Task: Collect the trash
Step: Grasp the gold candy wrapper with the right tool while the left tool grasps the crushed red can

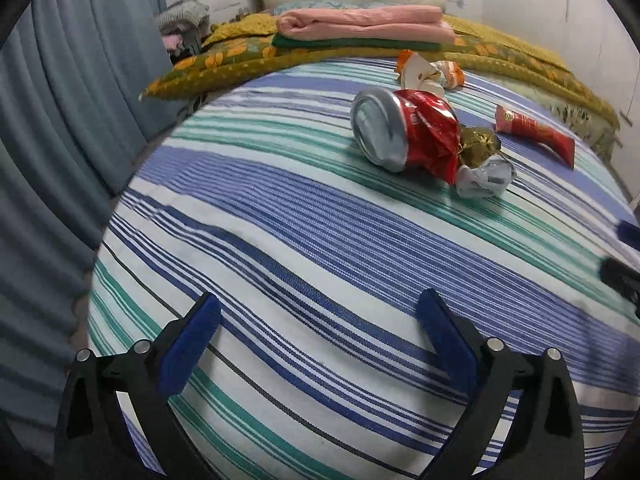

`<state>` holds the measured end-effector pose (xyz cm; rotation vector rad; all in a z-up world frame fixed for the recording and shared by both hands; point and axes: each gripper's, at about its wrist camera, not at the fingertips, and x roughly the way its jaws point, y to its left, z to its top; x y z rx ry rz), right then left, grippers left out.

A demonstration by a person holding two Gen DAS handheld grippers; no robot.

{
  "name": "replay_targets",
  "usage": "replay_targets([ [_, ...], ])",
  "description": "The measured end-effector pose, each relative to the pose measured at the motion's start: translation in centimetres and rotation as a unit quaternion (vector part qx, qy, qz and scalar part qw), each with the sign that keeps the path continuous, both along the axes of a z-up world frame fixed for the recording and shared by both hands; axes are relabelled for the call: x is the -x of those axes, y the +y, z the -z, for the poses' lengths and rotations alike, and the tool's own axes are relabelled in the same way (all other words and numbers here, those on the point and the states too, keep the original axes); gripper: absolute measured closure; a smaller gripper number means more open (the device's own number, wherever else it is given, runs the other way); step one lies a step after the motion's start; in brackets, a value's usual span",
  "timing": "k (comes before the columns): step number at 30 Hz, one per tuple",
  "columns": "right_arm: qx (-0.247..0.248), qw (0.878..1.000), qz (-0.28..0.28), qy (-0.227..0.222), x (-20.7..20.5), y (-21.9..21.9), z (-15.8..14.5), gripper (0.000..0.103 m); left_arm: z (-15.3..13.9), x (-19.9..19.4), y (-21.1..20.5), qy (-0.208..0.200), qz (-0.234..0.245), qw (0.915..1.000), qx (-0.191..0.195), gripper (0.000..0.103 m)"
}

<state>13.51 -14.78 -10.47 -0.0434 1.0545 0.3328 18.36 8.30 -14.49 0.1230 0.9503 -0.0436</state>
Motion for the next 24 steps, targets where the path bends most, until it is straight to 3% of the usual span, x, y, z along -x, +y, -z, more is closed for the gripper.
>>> replay_targets([
  [2, -0.022, 1.000, -0.006, 0.008, -1.7, 2.3, -0.2, 0.036, 0.2, -0.2, 0.8, 0.010, -0.005, 0.9995, 0.029, 0.005],
  [9, -0.086, 0.995, 0.036, 0.047, -6.2, 5.7, 1.3, 0.037, 0.3, -0.4, 0.6, 0.010, -0.005, 0.9995, 0.028, 0.005],
  [11, -0.106, 0.991, 0.047, 0.063, -7.1, 5.6, 2.1, 0.045, 0.3, -0.3, 0.6, 0.010, -0.006, 0.9996, 0.028, 0.005],
  [12, -0.112, 0.990, 0.045, 0.069, -7.4, 5.6, 2.4, 0.056, 0.3, -0.3, 0.6, 0.010, -0.006, 0.9995, 0.028, 0.005],
  [13, -0.112, 0.990, 0.044, 0.072, -7.5, 5.6, 2.5, 0.062, 0.3, -0.3, 0.6, 0.010, -0.006, 0.9995, 0.028, 0.005],
  [15, -0.104, 0.991, 0.046, 0.067, -7.2, 5.0, 2.2, 0.064, 0.3, -0.3, 0.6, 0.010, -0.005, 0.9996, 0.028, 0.005],
  [24, -0.050, 0.994, -0.038, 0.094, -3.5, -0.5, 0.4, 0.064, 0.3, -0.3, 0.6, 0.010, -0.005, 0.9996, 0.028, 0.005],
])
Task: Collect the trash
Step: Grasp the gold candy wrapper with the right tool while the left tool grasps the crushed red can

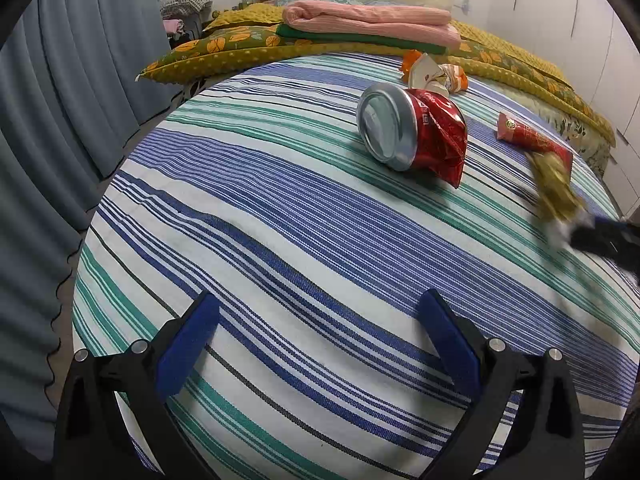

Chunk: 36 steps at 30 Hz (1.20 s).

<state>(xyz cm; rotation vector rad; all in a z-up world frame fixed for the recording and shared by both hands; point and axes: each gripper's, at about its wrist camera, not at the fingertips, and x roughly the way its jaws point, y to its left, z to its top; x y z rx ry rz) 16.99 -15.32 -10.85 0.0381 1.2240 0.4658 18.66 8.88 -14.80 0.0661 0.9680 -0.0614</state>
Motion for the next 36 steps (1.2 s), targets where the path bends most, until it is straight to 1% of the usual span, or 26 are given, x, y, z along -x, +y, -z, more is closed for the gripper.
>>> replay_targets([
  [2, 0.023, 1.000, 0.000, -0.005, 1.0, -1.6, -0.1, 0.060, 0.0, 0.0, 0.0, 0.000, 0.000, 1.0000, 0.000, 0.005],
  [4, 0.038, 0.999, 0.018, -0.019, 1.9, -2.7, 0.1, 0.028, 0.0, 0.0, 0.0, 0.000, 0.000, 1.0000, 0.000, 0.005],
  [5, 0.036, 0.999, 0.027, -0.022, 2.2, -3.1, 0.3, 0.024, 0.0, 0.0, 0.0, 0.000, 0.000, 1.0000, 0.000, 0.005],
  [6, 0.030, 0.999, 0.038, -0.022, 2.8, -3.4, 0.7, 0.022, 0.0, 0.0, 0.0, 0.000, 0.000, 1.0000, 0.000, 0.005],
  [8, 0.027, 0.998, 0.046, -0.015, 3.5, -3.3, 1.7, 0.022, 0.0, 0.0, 0.0, 0.000, 0.000, 1.0000, -0.001, 0.005],
  [9, 0.031, 0.998, 0.049, -0.020, 3.8, -3.1, 2.0, 0.020, 0.0, 0.1, 0.0, -0.001, -0.001, 1.0000, -0.002, 0.005],
  [10, 0.046, 0.997, 0.046, -0.043, 4.4, -2.5, 2.1, 0.018, 0.0, 0.1, 0.0, -0.001, -0.003, 1.0000, -0.002, 0.005],
  [13, 0.077, 0.994, 0.037, -0.063, 5.0, -1.5, 2.4, 0.015, -0.2, 0.2, -0.5, -0.006, -0.012, 0.9999, -0.010, 0.004],
  [14, 0.079, 0.994, 0.035, -0.065, 5.0, -1.5, 2.4, 0.015, -0.2, 0.1, -0.9, -0.008, -0.013, 0.9998, -0.011, 0.005],
  [17, 0.075, 0.995, 0.037, -0.063, 5.0, -1.8, 2.5, 0.015, -0.6, -0.7, -3.1, -0.018, 0.000, 0.9998, -0.006, 0.004],
  [19, 0.080, 0.994, 0.036, -0.065, 5.0, -1.7, 2.5, 0.015, -1.3, -2.0, -5.4, -0.034, 0.010, 0.9993, -0.011, 0.004],
  [20, 0.080, 0.994, 0.036, -0.065, 5.1, -1.8, 2.5, 0.014, -1.7, -2.8, -6.5, -0.045, 0.008, 0.9987, -0.019, 0.004],
  [22, 0.078, 0.994, 0.036, -0.066, 5.3, -1.8, 2.5, 0.014, -2.1, -4.4, -7.8, -0.059, -0.005, 0.9978, -0.029, 0.004],
  [24, 0.080, 0.994, 0.036, -0.070, 5.6, -1.8, 2.4, 0.014, -2.5, -6.6, -8.8, -0.070, -0.037, 0.9962, -0.036, 0.005],
  [26, 0.078, 0.994, 0.037, -0.072, 5.7, -1.9, 2.4, 0.014, -2.3, -8.0, -9.2, -0.070, -0.064, 0.9942, -0.050, 0.005],
  [28, 0.078, 0.994, 0.037, -0.073, 5.7, -1.9, 2.4, 0.014, -1.6, -9.7, -9.1, -0.057, -0.092, 0.9924, -0.059, 0.005],
  [30, 0.078, 0.994, 0.037, -0.073, 5.7, -1.9, 2.4, 0.014, -1.0, -10.5, -8.5, -0.039, -0.103, 0.9927, -0.051, 0.005],
  [32, 0.078, 0.994, 0.037, -0.073, 5.7, -1.9, 2.4, 0.014, -0.8, -10.7, -7.6, -0.035, -0.101, 0.9938, -0.030, 0.005],
  [33, 0.078, 0.994, 0.037, -0.073, 5.7, -1.9, 2.4, 0.014, -0.9, -10.5, -7.1, -0.040, -0.096, 0.9943, -0.020, 0.007],
  [34, 0.077, 0.994, 0.037, -0.072, 5.7, -1.9, 2.4, 0.014, -1.0, -10.2, -6.7, -0.045, -0.088, 0.9950, -0.010, 0.020],
  [35, 0.077, 0.994, 0.037, -0.073, 5.7, -1.9, 2.4, 0.014, -1.1, -9.9, -6.5, -0.044, -0.074, 0.9962, 0.003, 0.038],
  [36, 0.077, 0.994, 0.037, -0.072, 5.7, -1.9, 2.4, 0.014, -1.0, -9.8, -6.3, -0.039, -0.062, 0.9972, 0.010, 0.041],
])
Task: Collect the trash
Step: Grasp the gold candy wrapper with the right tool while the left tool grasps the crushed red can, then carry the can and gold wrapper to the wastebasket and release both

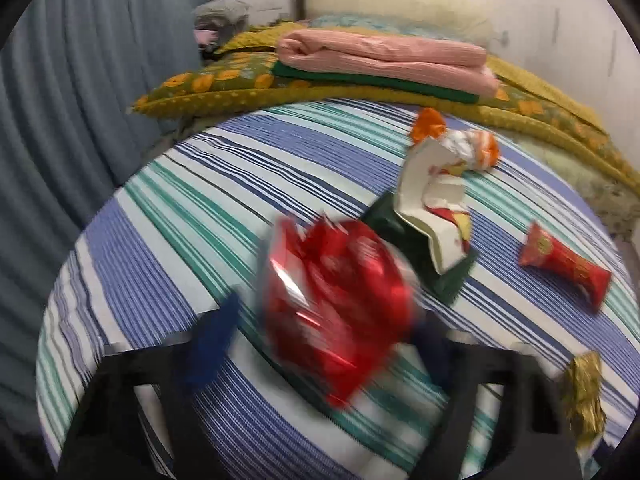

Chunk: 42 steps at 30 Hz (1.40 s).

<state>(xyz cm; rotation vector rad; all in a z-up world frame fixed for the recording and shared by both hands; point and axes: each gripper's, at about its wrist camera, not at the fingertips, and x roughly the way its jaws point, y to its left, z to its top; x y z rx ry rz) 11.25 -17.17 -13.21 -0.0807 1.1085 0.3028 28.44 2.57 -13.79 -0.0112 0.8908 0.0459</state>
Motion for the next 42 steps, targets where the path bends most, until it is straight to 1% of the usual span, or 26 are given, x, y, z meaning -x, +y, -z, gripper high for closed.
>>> replay_targets([
  [5, 0.000, 1.000, 0.000, 0.000, 0.0, 0.0, 0.0, 0.014, -0.3, 2.9, 0.5, -0.001, 0.065, 0.9978, 0.014, 0.042],
  [6, 0.000, 1.000, 0.000, 0.000, 0.0, 0.0, 0.0, 0.014, -0.5, 4.4, 0.6, 0.001, 0.088, 0.9960, 0.015, 0.042],
  [8, 0.000, 1.000, 0.000, 0.000, 0.0, 0.0, 0.0, 0.014, -0.6, 6.0, 0.6, 0.006, 0.121, 0.9924, 0.021, 0.041],
  [10, 0.000, 1.000, 0.000, 0.000, 0.0, 0.0, 0.0, 0.014, -0.6, 8.3, 0.6, 0.012, 0.158, 0.9871, 0.024, 0.041],
  [12, -0.001, 1.000, 0.000, 0.000, 0.0, 0.0, 0.0, 0.014, -0.1, 9.8, 0.6, 0.017, 0.174, 0.9844, 0.016, 0.041],
  [13, 0.000, 1.000, 0.000, 0.000, 0.0, 0.0, 0.0, 0.014, 0.1, 10.2, 0.6, 0.020, 0.176, 0.9841, 0.013, 0.040],
  [14, 0.000, 1.000, 0.000, 0.000, 0.1, -0.1, 0.0, 0.014, 0.3, 10.4, 0.7, 0.022, 0.176, 0.9841, 0.009, 0.034],
  [16, -0.001, 1.000, 0.000, 0.000, 0.1, -0.1, 0.0, 0.014, 0.8, 10.7, 1.0, 0.024, 0.168, 0.9854, 0.004, 0.027],
  [19, -0.002, 1.000, 0.001, 0.000, 0.1, -0.1, -0.1, 0.014, 0.6, 10.8, 1.4, 0.021, 0.156, 0.9875, 0.012, 0.022],
  [24, -0.015, 1.000, 0.004, 0.002, 0.1, -0.4, -0.2, 0.014, 0.8, 10.7, 1.4, 0.025, 0.149, 0.9884, 0.013, 0.020],
  [27, -0.053, 0.997, 0.045, 0.022, -0.8, -1.4, -0.7, 0.014, 0.6, 10.8, 1.2, 0.026, 0.151, 0.9881, 0.014, 0.017],
  [29, -0.064, 0.996, 0.063, 0.030, -1.6, -1.5, -1.1, 0.014, 0.4, 10.9, 1.0, 0.023, 0.150, 0.9883, 0.015, 0.016],
  [32, -0.047, 0.996, 0.071, 0.041, -3.4, -0.6, -1.2, 0.014, 0.1, 10.7, 0.7, 0.018, 0.140, 0.9898, 0.015, 0.016],
  [35, -0.033, 0.995, 0.077, 0.055, -5.1, 0.1, -0.6, 0.014, -0.3, 10.3, 0.8, 0.013, 0.130, 0.9913, 0.015, 0.017],
  [36, -0.035, 0.994, 0.083, 0.060, -5.6, 0.2, -0.5, 0.019, -0.5, 10.2, 0.8, 0.012, 0.127, 0.9917, 0.016, 0.020],
  [37, -0.036, 0.994, 0.084, 0.065, -5.8, 0.1, -0.4, 0.033, -0.6, 10.1, 0.9, 0.013, 0.127, 0.9917, 0.016, 0.027],
  [38, -0.036, 0.993, 0.084, 0.069, -6.0, 0.0, -0.4, 0.041, -0.7, 10.1, 1.0, 0.014, 0.129, 0.9913, 0.021, 0.034],
  [39, -0.037, 0.993, 0.084, 0.072, -6.1, 0.0, -0.4, 0.054, -0.7, 10.0, 1.0, 0.015, 0.134, 0.9906, 0.026, 0.039],
  [40, -0.036, 0.993, 0.085, 0.074, -6.1, -0.2, -0.5, 0.059, -0.8, 10.1, 1.0, 0.014, 0.136, 0.9903, 0.026, 0.041],
  [42, -0.042, 0.993, 0.084, 0.068, -5.7, -0.6, -1.0, 0.060, -1.0, 10.4, 1.0, 0.007, 0.142, 0.9896, 0.024, 0.042],
])
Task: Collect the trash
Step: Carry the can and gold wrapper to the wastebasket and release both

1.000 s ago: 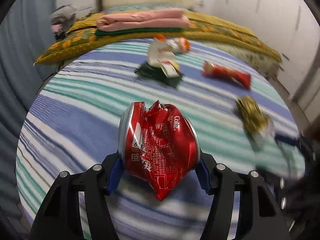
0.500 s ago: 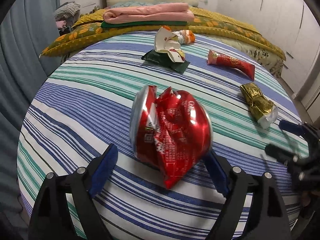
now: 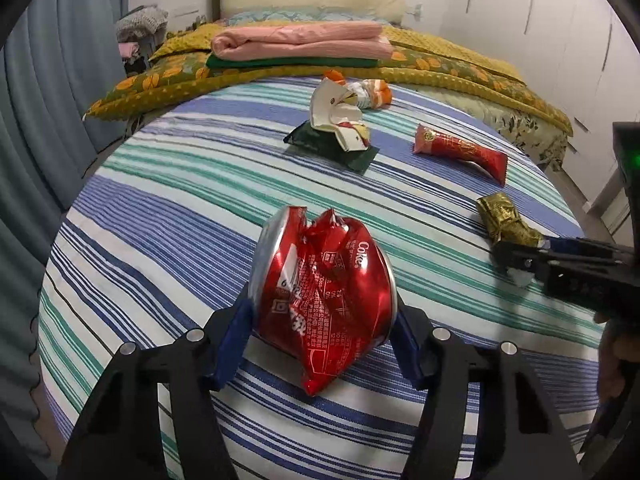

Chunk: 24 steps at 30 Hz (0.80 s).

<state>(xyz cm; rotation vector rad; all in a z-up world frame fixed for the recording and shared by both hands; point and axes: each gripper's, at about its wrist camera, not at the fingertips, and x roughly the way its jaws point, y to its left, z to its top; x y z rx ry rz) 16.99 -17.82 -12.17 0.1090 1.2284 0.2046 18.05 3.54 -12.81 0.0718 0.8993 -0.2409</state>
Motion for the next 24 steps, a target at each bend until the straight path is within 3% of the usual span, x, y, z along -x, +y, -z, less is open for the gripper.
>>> replay_targets([
  [7, -0.022, 0.999, -0.009, -0.039, 3.1, -2.6, -3.7, 0.061, -1.6, 2.0, -0.9, -0.018, 0.027, 0.9993, 0.020, 0.042],
  [12, -0.029, 0.998, 0.000, -0.050, 5.3, -5.7, -5.2, 0.061, -2.6, 3.4, -3.7, -0.022, 0.057, 0.9975, 0.033, 0.042],
  [18, -0.023, 0.998, 0.027, -0.056, 7.9, -11.2, -6.0, 0.061, -3.2, 5.4, -9.5, -0.016, 0.111, 0.9930, 0.038, 0.042],
  [24, 0.022, 0.995, 0.080, -0.053, 10.8, -19.2, -5.7, 0.061, -3.6, 7.6, -16.2, -0.006, 0.172, 0.9838, 0.049, 0.042],
])
